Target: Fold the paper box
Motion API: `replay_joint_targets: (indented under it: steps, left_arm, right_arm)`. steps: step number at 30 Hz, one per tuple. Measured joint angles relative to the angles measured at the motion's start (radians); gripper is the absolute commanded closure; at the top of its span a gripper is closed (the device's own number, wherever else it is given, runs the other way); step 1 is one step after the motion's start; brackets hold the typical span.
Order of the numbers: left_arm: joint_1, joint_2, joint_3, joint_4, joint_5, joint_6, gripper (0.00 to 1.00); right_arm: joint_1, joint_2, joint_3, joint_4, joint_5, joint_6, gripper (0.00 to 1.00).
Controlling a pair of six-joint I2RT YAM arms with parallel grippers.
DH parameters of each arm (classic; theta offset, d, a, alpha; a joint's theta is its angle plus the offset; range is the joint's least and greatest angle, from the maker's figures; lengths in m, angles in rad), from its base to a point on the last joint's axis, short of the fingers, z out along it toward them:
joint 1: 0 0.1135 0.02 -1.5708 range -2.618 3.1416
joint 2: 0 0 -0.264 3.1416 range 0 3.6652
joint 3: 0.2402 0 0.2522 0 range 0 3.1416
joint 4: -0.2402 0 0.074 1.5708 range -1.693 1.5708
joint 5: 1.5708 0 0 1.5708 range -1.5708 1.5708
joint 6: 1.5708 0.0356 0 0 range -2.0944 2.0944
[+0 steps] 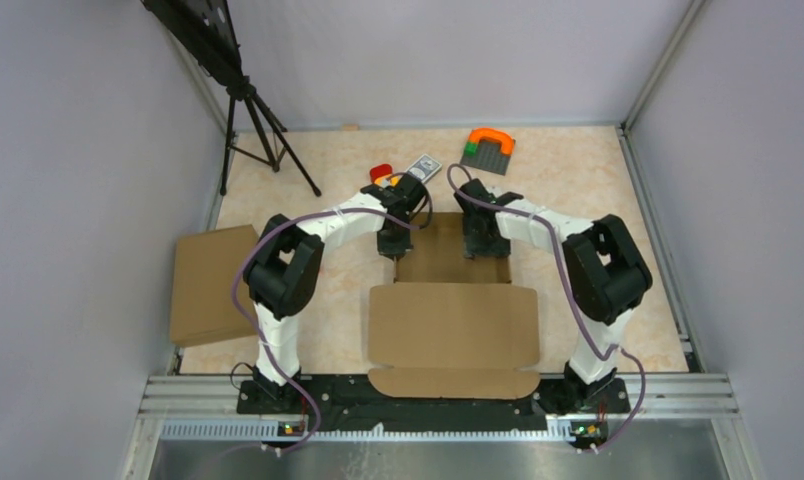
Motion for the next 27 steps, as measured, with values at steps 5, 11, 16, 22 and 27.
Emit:
replay_joint_targets:
  steps: [5, 11, 16, 22, 27]
  left_arm:
    - [0.003, 0.000, 0.000, -0.002, 0.000, 0.000, 1.00]
    - [0.003, 0.000, 0.000, -0.003, 0.000, 0.000, 1.00]
    - [0.003, 0.000, 0.000, -0.003, 0.000, 0.000, 1.00]
    - [0.004, 0.000, 0.002, -0.008, 0.001, 0.000, 1.00]
    - [0.004, 0.000, 0.003, -0.009, 0.001, 0.001, 1.00]
  right_arm:
    - [0.000, -0.060, -0.003, 0.019, -0.120, -0.036, 0.39]
    - [0.000, -0.153, 0.006, 0.039, -0.212, -0.062, 0.39]
    - [0.000, -0.159, 0.011, 0.036, -0.231, -0.071, 0.48]
    - [-0.019, -0.243, 0.008, 0.028, -0.206, -0.082, 0.58]
    - [-0.088, -0.355, -0.045, 0.048, -0.206, -0.093, 0.57]
